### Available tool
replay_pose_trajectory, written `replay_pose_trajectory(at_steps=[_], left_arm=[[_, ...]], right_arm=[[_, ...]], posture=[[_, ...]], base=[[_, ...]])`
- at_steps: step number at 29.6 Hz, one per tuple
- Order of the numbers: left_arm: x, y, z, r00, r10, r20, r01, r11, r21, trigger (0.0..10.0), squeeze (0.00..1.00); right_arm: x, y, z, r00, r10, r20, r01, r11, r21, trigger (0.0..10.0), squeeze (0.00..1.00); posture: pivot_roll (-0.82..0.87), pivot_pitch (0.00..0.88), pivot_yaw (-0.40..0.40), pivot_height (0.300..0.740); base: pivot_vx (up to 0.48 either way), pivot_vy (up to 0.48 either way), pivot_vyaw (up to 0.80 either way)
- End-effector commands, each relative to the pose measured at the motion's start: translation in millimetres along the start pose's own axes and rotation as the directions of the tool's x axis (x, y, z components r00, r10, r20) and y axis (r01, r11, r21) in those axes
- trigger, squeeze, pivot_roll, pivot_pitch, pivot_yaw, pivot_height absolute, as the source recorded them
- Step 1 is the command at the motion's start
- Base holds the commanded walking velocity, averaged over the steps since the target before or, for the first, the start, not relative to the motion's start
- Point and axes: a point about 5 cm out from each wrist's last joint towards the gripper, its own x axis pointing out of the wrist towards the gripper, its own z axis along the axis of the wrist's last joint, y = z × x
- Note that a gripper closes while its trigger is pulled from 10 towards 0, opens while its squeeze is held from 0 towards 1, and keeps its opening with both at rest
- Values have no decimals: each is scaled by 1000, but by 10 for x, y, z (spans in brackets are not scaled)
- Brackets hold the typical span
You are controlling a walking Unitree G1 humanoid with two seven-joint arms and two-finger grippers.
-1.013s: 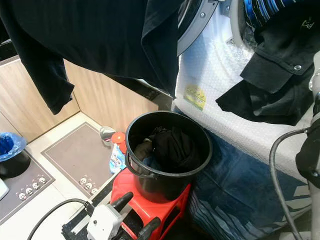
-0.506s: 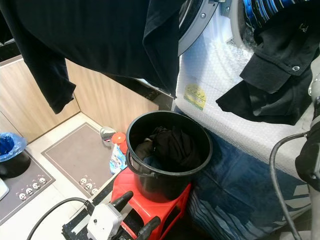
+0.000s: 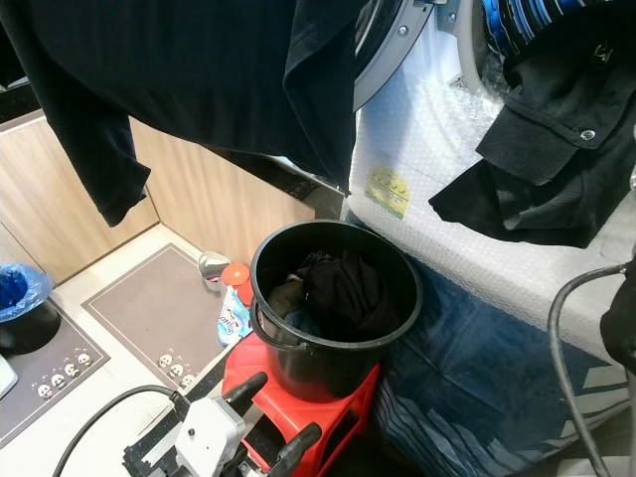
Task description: Clothes washing
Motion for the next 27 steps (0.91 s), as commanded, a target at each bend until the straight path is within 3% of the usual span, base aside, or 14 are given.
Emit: replay_pose_trajectory(at_steps=[1, 4, 9, 10, 11, 13, 14, 17, 22, 25, 27], left_arm=[[6, -32, -44, 1000, -15, -17, 15, 1000, -13, 10000, 0], [27, -17, -41, 1000, -16, -12, 16, 1000, -10, 10000, 0], [47, -17, -43, 1000, -21, -8, 21, 1000, -10, 10000, 0], [60, -12, -44, 1000, -23, -6, 23, 1000, -9, 10000, 0], [65, -9, -43, 1000, -24, -5, 24, 1000, -8, 10000, 0], [65, -9, -43, 1000, -24, -5, 24, 1000, -8, 10000, 0], [75, -4, -44, 1000, -27, -2, 27, 1000, -7, 10000, 0], [92, -5, -44, 999, -40, 1, 40, 999, -4, 10000, 0], [111, 10, -42, 999, -49, 5, 49, 999, 0, 10000, 0], [121, 18, -37, 999, -52, 7, 52, 999, 3, 10000, 0], [128, 21, -33, 998, -54, 9, 54, 999, 4, 10000, 0]], right_arm=[[1, -2, 122, 999, 19, 32, -18, 1000, -26, 10000, 1000], [-4, 45, 118, 996, 87, 31, -83, 989, -122, 10000, 1000], [-6, -11, 124, 997, 76, 16, -72, 978, -198, 10000, 988], [-8, -56, 120, 998, 64, 2, -62, 967, -248, 10000, 788], [-9, -77, 119, 998, 61, -10, -61, 965, -257, 10000, 424], [-9, -77, 119, 998, 61, -10, -61, 965, -257, 10000, 424], [-12, -119, 135, 998, 57, -21, -61, 961, -271, 10000, 0], [-19, -221, 149, 999, 16, -34, -26, 948, -316, 10000, 0], [-30, -296, 222, 1000, 16, -14, -20, 951, -310, 10000, 0], [-42, -312, 294, 998, 58, 6, -55, 967, -248, 10000, 0], [-59, -280, 348, 990, 141, 25, -135, 975, -174, 10000, 0]], posture=[[-29, 178, -52, 740], [-34, 166, -50, 740], [-39, 153, -51, 740], [-41, 150, -50, 740], [-43, 148, -49, 740], [-43, 148, -49, 740], [-47, 144, -48, 740], [-55, 136, -42, 740], [-63, 131, -36, 740], [-67, 132, -32, 740], [-69, 133, -30, 740]], base=[[0, 0, 0], [0, 0, 0], [0, 0, 0], [0, 0, 0], [0, 0, 0], [0, 0, 0], [0, 0, 0], [0, 0, 0], [0, 0, 0], [0, 0, 0], [0, 0, 0]])
